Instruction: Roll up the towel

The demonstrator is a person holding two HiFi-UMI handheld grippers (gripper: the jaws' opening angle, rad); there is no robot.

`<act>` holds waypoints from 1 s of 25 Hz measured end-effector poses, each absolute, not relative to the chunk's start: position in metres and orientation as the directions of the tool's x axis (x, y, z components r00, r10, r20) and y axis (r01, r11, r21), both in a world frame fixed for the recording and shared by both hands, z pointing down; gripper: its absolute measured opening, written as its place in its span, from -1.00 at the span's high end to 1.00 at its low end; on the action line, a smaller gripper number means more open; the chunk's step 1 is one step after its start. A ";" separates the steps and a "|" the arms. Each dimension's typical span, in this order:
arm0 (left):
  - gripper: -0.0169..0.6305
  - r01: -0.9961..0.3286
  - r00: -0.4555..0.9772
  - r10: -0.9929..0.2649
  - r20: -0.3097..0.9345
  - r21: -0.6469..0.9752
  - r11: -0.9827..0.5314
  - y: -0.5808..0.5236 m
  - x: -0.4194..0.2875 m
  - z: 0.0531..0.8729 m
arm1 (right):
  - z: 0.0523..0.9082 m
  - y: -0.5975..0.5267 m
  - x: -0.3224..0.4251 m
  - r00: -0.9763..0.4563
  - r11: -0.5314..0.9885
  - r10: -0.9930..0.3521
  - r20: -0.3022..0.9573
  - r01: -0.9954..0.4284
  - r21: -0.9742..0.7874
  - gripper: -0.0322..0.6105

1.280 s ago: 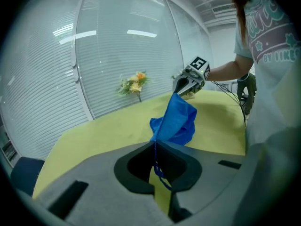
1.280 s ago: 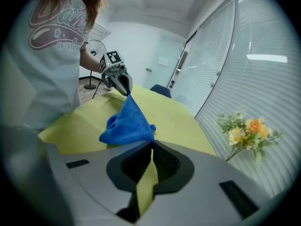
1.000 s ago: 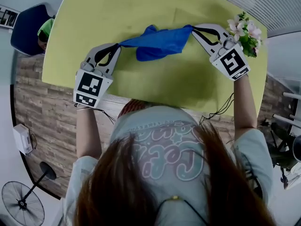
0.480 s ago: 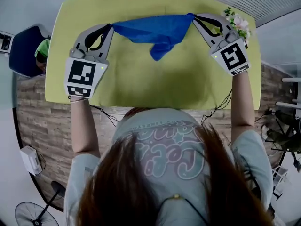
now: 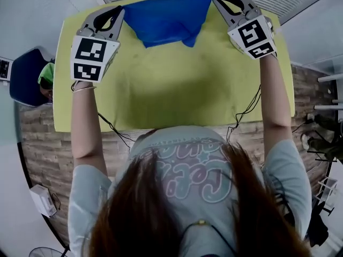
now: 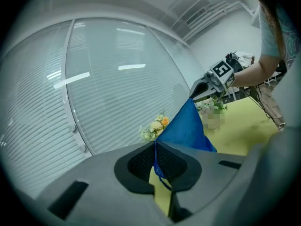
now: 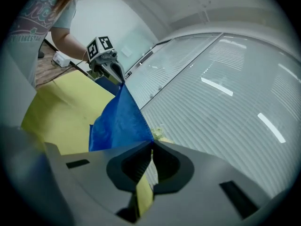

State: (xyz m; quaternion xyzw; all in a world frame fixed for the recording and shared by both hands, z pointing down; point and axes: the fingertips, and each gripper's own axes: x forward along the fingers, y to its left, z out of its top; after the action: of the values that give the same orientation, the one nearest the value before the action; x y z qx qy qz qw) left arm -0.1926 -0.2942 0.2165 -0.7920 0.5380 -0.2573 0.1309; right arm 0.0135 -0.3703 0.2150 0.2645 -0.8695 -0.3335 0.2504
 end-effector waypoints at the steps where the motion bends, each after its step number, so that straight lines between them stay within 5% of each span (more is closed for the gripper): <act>1: 0.89 -0.780 0.286 -0.921 0.265 -0.494 -0.384 -0.300 -0.194 0.213 | 0.213 -0.376 0.012 -0.725 0.624 -0.639 0.257 -0.294 0.724 0.85; 10: 0.89 -0.736 0.295 -0.929 0.222 -0.568 -0.369 -0.299 -0.193 0.194 | 0.187 -0.370 0.015 -0.712 0.525 -0.691 0.125 -0.375 0.764 0.85; 25: 0.89 -0.714 0.363 -0.788 0.497 -0.395 -0.578 -0.199 -0.190 0.377 | 0.366 -0.255 0.028 -0.682 0.752 -0.607 0.409 -0.324 0.575 0.84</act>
State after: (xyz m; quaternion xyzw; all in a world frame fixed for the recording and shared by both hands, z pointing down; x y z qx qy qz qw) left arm -0.1903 -0.1994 0.3770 -0.8237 0.4560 -0.3325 0.0555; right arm 0.0284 -0.2551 0.3663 0.2624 -0.8863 -0.2353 0.3006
